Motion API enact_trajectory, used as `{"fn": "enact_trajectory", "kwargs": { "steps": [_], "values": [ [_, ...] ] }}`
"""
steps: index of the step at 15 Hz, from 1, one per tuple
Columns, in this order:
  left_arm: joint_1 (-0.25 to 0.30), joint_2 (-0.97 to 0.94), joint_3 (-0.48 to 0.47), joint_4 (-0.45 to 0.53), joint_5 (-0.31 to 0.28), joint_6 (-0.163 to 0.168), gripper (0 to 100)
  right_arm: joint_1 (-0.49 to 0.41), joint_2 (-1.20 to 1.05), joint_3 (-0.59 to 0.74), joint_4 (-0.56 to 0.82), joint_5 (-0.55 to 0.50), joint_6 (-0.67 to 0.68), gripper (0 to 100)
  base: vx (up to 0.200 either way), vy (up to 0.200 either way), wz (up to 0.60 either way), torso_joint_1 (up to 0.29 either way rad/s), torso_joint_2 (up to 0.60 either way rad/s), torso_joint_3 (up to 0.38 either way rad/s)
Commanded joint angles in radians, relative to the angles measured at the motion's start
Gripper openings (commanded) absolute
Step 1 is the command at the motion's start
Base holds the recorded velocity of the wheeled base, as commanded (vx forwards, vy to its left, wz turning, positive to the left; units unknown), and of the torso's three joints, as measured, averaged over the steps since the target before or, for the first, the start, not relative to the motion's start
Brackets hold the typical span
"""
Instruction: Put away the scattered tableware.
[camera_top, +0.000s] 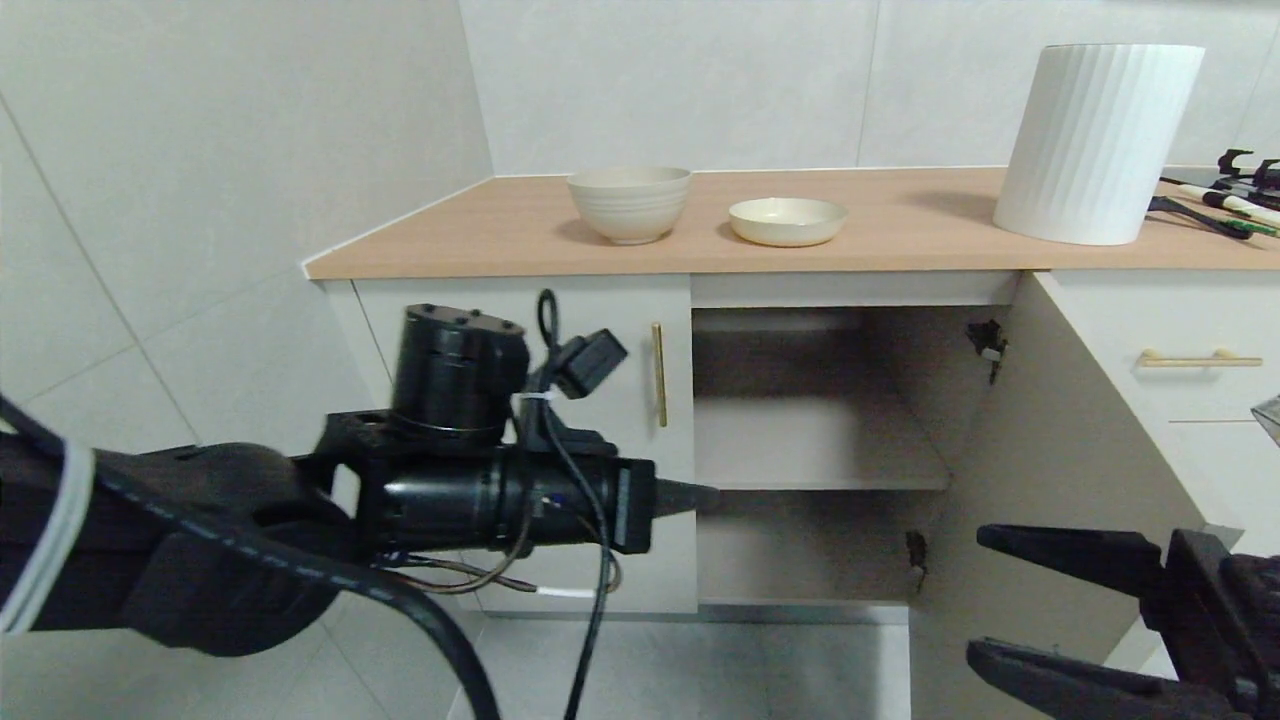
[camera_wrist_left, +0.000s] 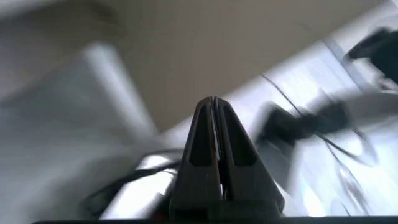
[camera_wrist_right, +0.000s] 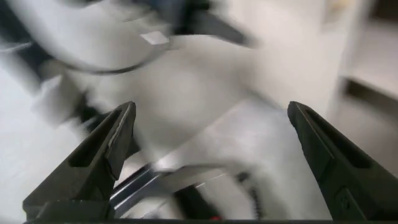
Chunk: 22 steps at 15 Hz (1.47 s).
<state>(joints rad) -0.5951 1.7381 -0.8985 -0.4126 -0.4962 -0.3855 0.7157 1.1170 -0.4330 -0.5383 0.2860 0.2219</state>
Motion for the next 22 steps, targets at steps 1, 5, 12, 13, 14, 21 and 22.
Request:
{"fn": "enact_trajectory", "kwargs": {
  "steps": [1, 5, 12, 13, 14, 21, 22],
  "values": [
    [0.129, -0.184, 0.165, -0.1, 0.145, 0.001, 0, 0.054, 0.145, -0.076, 0.012, -0.113, -0.03, 100, 0.0, 0.0, 0.0, 0.0, 0.0, 0.0],
    [0.218, -0.368, 0.214, -0.075, 0.205, 0.004, 0, 0.102, 0.236, -0.24, 0.05, -0.261, -0.052, 100, 0.0, 0.0, 0.0, 0.0, 0.0, 0.0],
    [0.276, -0.534, 0.133, 0.164, 0.208, 0.126, 0, -0.033, 0.313, -0.587, 0.354, -0.36, -0.047, 100, 0.0, 0.0, 0.0, 0.0, 0.0, 0.0],
    [0.276, -0.535, 0.132, 0.166, 0.208, 0.126, 0, -0.039, 0.314, -0.587, 0.354, -0.36, -0.042, 100, 0.0, 0.0, 0.0, 0.0, 0.0, 0.0],
    [0.278, -0.529, 0.121, 0.169, 0.209, 0.126, 100, -0.045, 0.325, -0.584, 0.362, -0.363, -0.027, 100, 0.0, 0.0, 0.0, 0.0, 0.0, 0.0],
    [0.279, -0.545, 0.104, 0.138, 0.212, 0.125, 100, -0.045, 0.322, -0.61, 0.39, -0.383, 0.04, 100, 0.0, 0.0, 0.0, 0.0, 0.0, 0.0],
    [0.279, -0.549, 0.102, 0.14, 0.214, 0.125, 100, -0.044, 0.323, -0.61, 0.39, -0.384, 0.039, 100, 0.0, 0.0, 0.0, 0.0, 0.0, 0.0]
  ]
}}
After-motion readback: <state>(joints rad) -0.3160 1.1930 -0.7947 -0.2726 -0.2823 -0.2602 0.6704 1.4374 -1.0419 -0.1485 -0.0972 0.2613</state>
